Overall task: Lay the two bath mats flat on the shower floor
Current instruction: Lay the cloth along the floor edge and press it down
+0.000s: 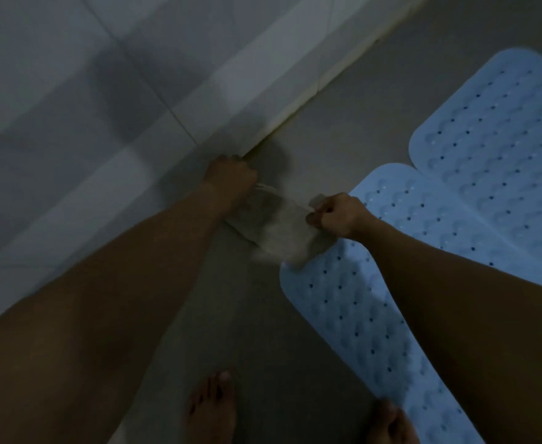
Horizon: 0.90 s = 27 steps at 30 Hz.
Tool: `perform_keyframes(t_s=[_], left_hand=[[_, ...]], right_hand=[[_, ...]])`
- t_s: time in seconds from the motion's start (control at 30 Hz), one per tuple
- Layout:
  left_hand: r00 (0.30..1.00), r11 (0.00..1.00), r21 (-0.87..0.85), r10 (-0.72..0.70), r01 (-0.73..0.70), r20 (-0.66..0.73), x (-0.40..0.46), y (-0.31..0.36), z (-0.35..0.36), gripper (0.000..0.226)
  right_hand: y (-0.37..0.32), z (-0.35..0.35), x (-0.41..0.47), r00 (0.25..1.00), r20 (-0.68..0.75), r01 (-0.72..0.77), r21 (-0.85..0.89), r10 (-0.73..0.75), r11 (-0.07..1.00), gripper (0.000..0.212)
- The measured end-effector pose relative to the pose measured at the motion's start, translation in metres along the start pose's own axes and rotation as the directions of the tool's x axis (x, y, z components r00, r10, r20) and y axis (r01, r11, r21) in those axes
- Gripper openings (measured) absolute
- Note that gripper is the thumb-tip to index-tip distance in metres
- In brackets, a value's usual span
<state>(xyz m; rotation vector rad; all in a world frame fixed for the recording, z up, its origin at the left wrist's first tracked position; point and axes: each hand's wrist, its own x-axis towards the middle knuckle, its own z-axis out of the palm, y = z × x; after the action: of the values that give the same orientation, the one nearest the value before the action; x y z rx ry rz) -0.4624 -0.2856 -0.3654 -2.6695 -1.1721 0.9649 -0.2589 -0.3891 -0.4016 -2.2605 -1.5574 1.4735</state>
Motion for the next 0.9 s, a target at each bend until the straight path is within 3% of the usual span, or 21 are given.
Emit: perform_keyframes(t_s=[0.13,0.2,0.3,0.47,0.67,0.8,0.9], left_hand=[[0.935,0.999,0.0,0.043,-0.046,-0.352,0.048,0.01,0.012,0.032],[0.908,0.999,0.037,0.042,-0.029,-0.416,0.05,0.014,0.017,0.029],[0.944,0.995,-0.077,0.039,-0.067,-0.327,0.042,0.017,0.039,0.023],[0.964,0.977,-0.124,0.142,-0.173,-0.225,0.015,0.014,0.066,0.031],[0.949,0.964,-0.148,0.177,-0.221,-0.262,0.02,0.016,0.078,0.052],[0.951,0.957,-0.163,0.197,-0.239,-0.237,0.026,0.021,0.078,0.066],[0.972,0.939,-0.263,0.191,-0.222,-0.139,0.033,0.025,0.084,0.067]], right_hand=[[0.025,-0.011,0.022,0.97,-0.189,0.108,-0.23,-0.153,0.967,0.033],[0.034,-0.01,0.028,0.92,-0.299,0.184,-0.245,-0.254,0.952,0.032],[0.033,-0.003,0.028,0.858,-0.371,0.241,-0.321,-0.355,0.916,0.029],[-0.009,0.014,0.002,0.882,-0.302,0.234,-0.384,-0.361,0.893,0.034],[-0.03,0.078,0.0,0.895,-0.369,0.156,-0.266,-0.25,0.951,0.039],[-0.022,0.123,0.002,0.932,-0.35,0.012,-0.24,-0.098,0.971,0.072],[-0.022,0.142,0.005,0.94,-0.336,-0.036,-0.278,-0.062,0.96,0.075]])
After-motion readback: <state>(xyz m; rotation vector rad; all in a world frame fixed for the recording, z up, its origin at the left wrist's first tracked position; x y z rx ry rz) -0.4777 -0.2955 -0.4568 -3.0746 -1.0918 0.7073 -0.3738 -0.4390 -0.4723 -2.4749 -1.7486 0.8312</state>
